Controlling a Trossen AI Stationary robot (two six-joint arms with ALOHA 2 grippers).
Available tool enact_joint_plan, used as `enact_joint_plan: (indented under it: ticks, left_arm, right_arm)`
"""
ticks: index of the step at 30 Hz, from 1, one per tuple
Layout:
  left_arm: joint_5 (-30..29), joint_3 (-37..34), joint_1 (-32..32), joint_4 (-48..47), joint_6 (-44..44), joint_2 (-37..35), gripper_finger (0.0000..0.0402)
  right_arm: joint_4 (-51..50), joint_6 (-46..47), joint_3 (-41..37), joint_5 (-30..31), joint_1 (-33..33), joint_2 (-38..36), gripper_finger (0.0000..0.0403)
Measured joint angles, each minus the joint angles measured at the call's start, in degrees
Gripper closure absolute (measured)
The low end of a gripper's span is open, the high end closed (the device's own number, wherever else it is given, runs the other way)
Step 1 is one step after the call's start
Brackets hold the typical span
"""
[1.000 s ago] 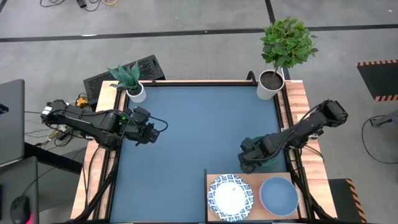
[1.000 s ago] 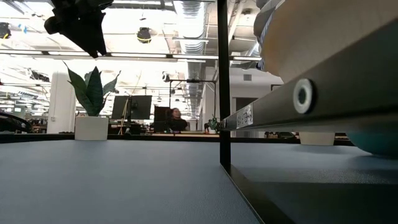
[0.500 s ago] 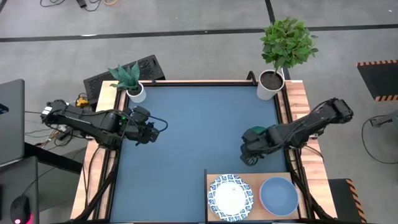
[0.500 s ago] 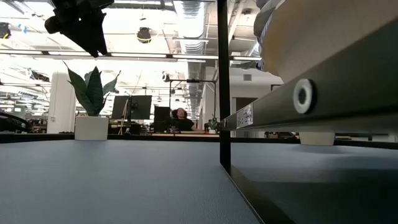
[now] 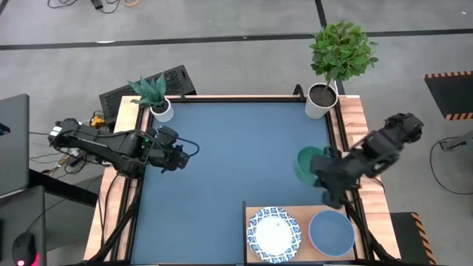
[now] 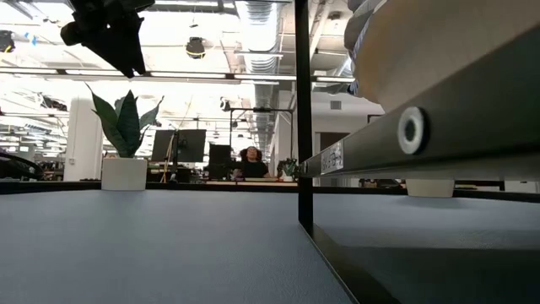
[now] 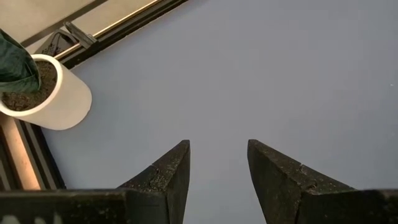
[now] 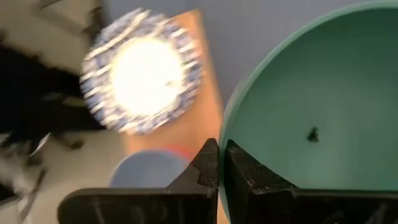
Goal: Place and stack bowls onto a shelf
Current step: Stack the green bowl on the blue bowl on the shelf
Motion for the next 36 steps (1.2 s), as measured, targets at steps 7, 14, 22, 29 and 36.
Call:
enact_joint_plan:
  ticks: [7,14,22,29,36]
  left_arm:
    - [-1.5,0.0,0.01,-0.01,0.04,0.0,0.0255]
    - [-1.47,0.0,0.07,0.0,0.01,0.0,0.0255]
    - [-1.31,0.0,2.43,-0.02,0.01,0.0,0.0255]
    - [-1.33,0.0,4.13,-0.02,0.01,0.0,0.0255]
    - [-1.53,0.0,4.8,0.0,0.04,0.0,0.0255]
  right_arm:
    - [-0.1,7.3,4.58,-7.98,11.02,1.85,0.0376]
    - [2.62,23.15,5.76,-10.29,20.77,2.98,0.0376]
    - [4.61,27.01,8.19,-10.7,24.99,7.96,0.0376]
    - [4.86,24.58,10.36,-10.6,25.28,14.37,0.0376]
    - [0.82,23.36,10.51,-10.21,26.24,19.35,0.0376]
